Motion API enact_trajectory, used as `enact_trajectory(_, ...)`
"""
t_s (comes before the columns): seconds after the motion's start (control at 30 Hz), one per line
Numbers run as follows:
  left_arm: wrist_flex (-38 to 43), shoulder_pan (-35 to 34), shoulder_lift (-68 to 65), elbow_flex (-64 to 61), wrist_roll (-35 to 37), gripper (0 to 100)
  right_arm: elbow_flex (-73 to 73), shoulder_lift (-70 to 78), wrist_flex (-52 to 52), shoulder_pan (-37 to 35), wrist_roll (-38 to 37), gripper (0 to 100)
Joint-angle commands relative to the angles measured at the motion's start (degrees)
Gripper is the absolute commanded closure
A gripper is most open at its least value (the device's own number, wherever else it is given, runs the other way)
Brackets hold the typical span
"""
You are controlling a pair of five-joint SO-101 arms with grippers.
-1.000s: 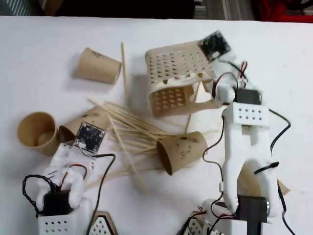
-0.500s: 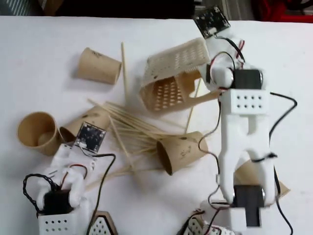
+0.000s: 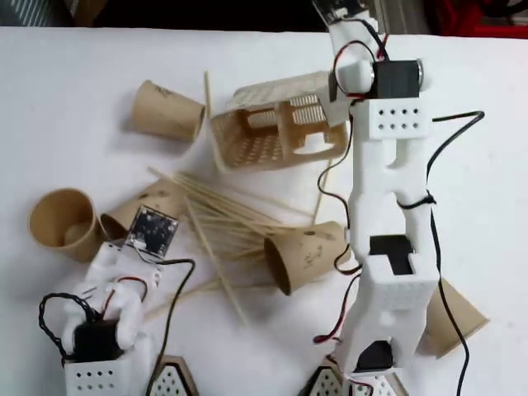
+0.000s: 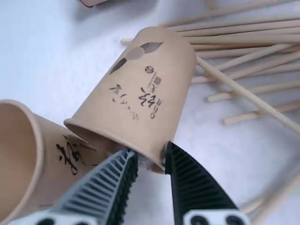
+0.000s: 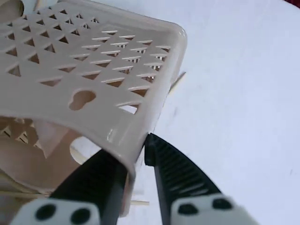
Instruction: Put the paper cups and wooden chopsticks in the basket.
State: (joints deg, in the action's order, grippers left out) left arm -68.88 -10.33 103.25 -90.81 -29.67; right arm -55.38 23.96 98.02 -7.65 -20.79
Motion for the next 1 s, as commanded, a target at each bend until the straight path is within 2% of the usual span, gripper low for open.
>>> enact_trajectory(0.0, 1.6, 0.1, 0.0, 0.4, -0.4, 88, -1.8, 0.2, 0.6, -1.8, 1.0, 97.8)
enact_trajectory(0.23, 1.6, 0.1, 0.0, 0.4, -0.4, 88, 4.0, -2.1, 0.6, -1.8, 0.8, 97.8)
enact_trajectory(0.7, 1.6, 0.1, 0.0, 0.4, -0.4, 88, 19.7, -22.1, 0.6, -3.6, 1.0, 97.9)
enact_trajectory(0.83, 1.5, 0.1, 0.0, 0.4, -0.4, 88, 22.5, -22.2, 0.5, -3.5, 1.3, 97.8)
enact_trajectory(0.97, 1.5, 0.1, 0.0, 0.4, -0.4, 88, 22.4, -17.4, 0.5, -2.7, 4.8, 97.8)
